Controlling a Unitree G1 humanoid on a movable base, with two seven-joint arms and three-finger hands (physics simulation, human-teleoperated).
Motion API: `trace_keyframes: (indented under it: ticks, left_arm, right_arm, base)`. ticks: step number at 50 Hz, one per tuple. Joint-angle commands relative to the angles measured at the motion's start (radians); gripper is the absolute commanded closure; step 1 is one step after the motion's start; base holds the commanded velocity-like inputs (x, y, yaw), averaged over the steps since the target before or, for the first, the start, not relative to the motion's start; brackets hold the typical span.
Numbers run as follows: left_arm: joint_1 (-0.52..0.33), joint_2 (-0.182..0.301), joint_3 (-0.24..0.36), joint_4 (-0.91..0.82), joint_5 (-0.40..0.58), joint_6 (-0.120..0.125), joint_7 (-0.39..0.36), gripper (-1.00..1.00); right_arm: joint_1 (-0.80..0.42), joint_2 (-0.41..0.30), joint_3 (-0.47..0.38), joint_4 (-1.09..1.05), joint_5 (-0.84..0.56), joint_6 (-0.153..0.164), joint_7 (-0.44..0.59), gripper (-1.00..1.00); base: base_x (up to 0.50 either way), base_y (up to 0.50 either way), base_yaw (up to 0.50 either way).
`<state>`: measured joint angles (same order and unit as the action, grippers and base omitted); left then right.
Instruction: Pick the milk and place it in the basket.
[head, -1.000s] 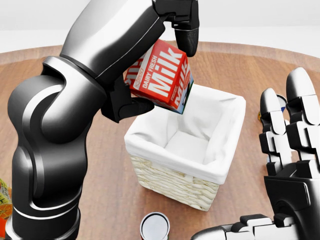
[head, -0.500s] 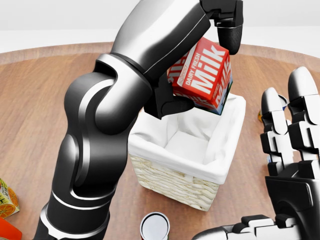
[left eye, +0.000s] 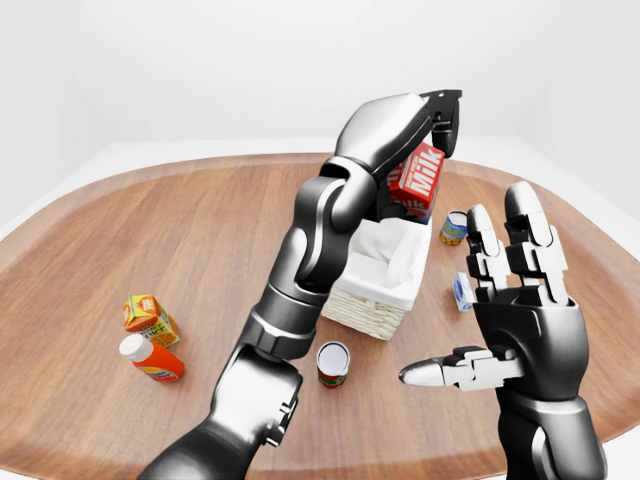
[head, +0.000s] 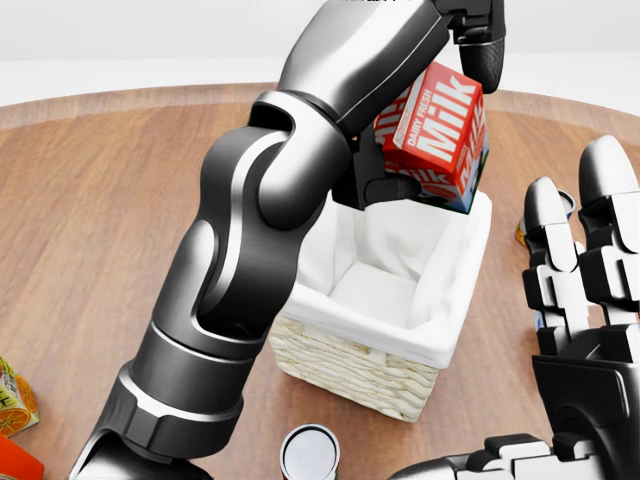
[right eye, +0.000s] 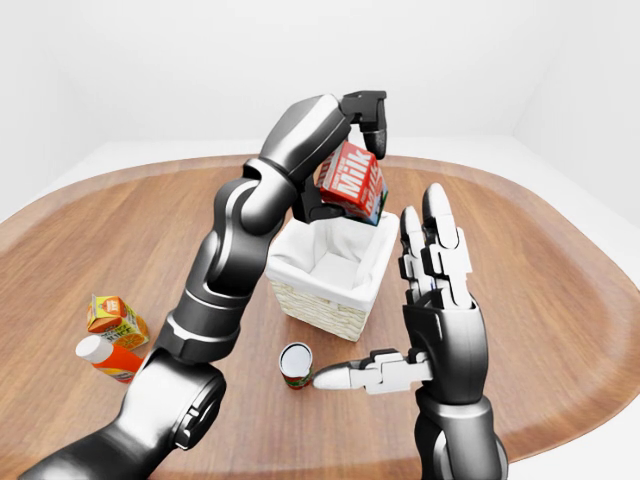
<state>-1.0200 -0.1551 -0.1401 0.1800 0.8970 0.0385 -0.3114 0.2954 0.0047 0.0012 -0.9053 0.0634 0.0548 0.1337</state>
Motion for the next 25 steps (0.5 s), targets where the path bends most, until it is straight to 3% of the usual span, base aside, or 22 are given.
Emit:
trace_keyframes:
  ticks: [1,6,25]
  left_arm:
    - [-0.056,0.002,0.018,0.137,-0.057,-0.033,0.125,1.00]
    - [-0.075,0.019,0.026,0.198,-0.059,-0.056,0.159,1.00]
    - [-0.101,0.086,0.053,0.308,-0.087,-0.097,0.211,1.00]
  right_arm:
    - [0.006,0.000,-0.003,0.003,0.005,-0.008,0.003,-1.00]
    - [0.006,0.001,-0.002,0.004,0.005,-0.009,0.002,-1.00]
    - [0.005,0.000,-0.004,0.003,0.005,-0.005,0.002,-1.00]
  base:
    - [0.00,0.00,0.00]
    - [0.00,0.00,0.00]
    - [0.00,0.00,0.00]
